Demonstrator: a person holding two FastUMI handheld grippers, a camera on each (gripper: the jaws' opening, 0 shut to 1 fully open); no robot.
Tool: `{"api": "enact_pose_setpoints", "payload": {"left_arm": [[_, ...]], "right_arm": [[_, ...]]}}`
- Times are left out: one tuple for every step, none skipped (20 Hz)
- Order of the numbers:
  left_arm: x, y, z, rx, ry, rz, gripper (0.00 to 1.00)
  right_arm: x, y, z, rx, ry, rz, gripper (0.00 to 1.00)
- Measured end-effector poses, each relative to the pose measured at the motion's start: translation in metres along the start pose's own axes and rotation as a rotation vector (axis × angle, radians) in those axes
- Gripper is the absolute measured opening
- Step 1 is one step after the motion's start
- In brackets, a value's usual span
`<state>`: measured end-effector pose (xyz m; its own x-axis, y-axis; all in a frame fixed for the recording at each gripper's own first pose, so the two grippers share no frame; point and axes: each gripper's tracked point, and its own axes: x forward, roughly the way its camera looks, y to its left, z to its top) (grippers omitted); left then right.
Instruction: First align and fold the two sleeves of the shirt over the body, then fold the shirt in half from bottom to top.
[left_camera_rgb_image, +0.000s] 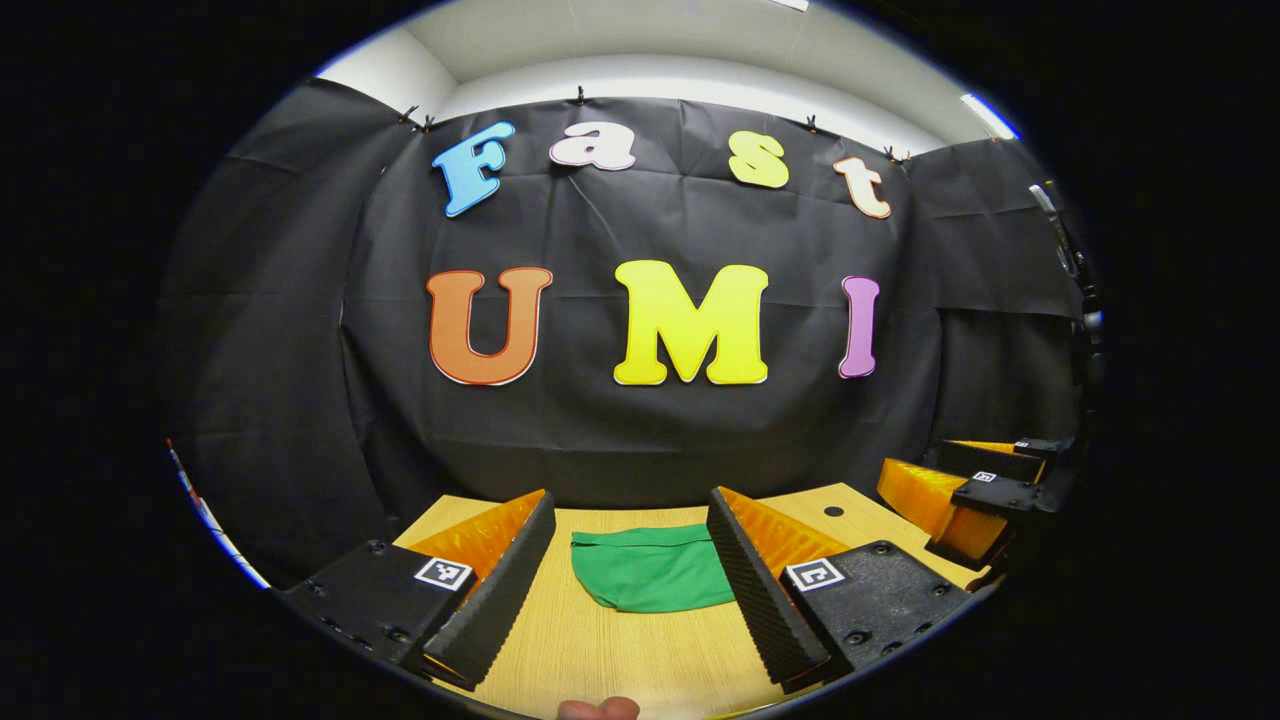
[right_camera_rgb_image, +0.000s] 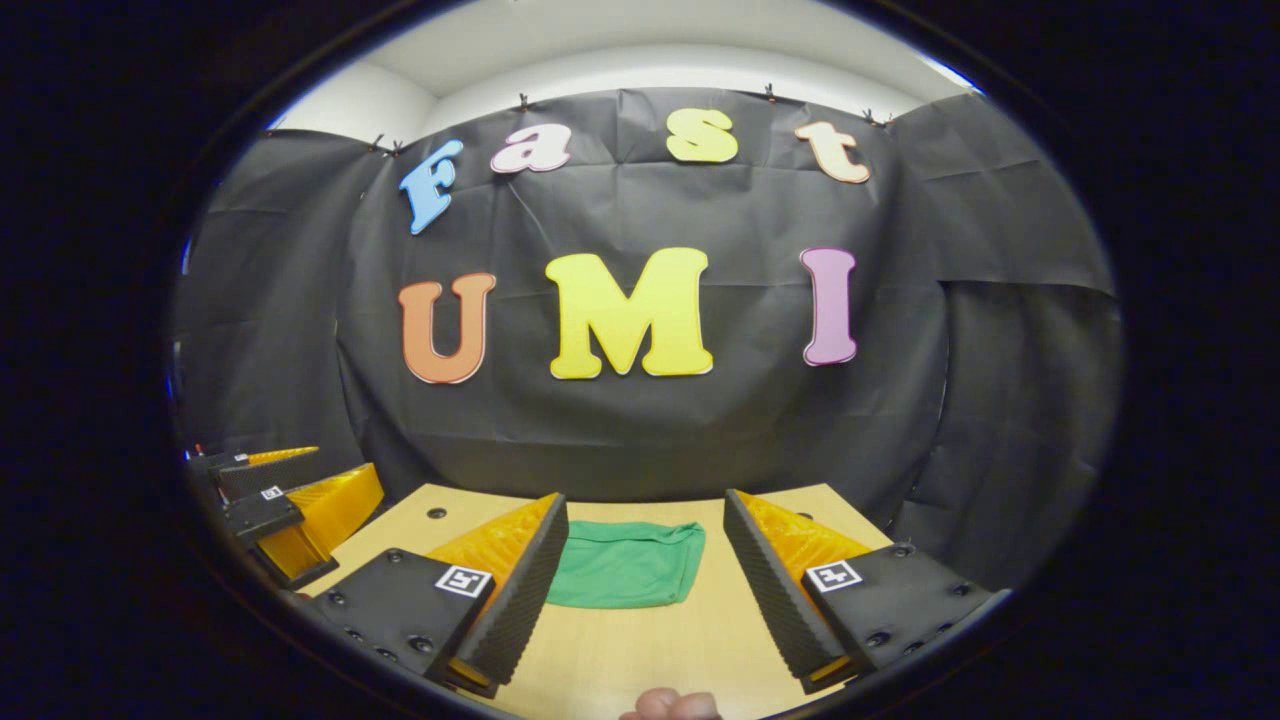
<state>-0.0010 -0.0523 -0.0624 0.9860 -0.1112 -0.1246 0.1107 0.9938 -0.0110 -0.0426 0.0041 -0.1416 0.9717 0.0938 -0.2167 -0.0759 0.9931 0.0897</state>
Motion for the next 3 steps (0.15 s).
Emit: {"api": "enact_pose_setpoints", "payload": {"left_arm": [[0.0006, 0.0003, -0.0007, 0.002, 0.003, 0.002, 0.98], [0.0000, 0.0018, -0.0016, 0.002, 0.006, 0.005, 0.98], [-0.0009, 0.0042, -0.0011, 0.001, 0.007, 0.010, 0.98]], "right_arm": [[0.0012, 0.0012, 0.0008, -0.001, -0.001, 0.003, 0.98], [0.0021, 0.0029, 0.0017, -0.001, -0.001, 0.008, 0.98], [0.0030, 0.0057, 0.0006, -0.001, -0.001, 0.014, 0.98]]}}
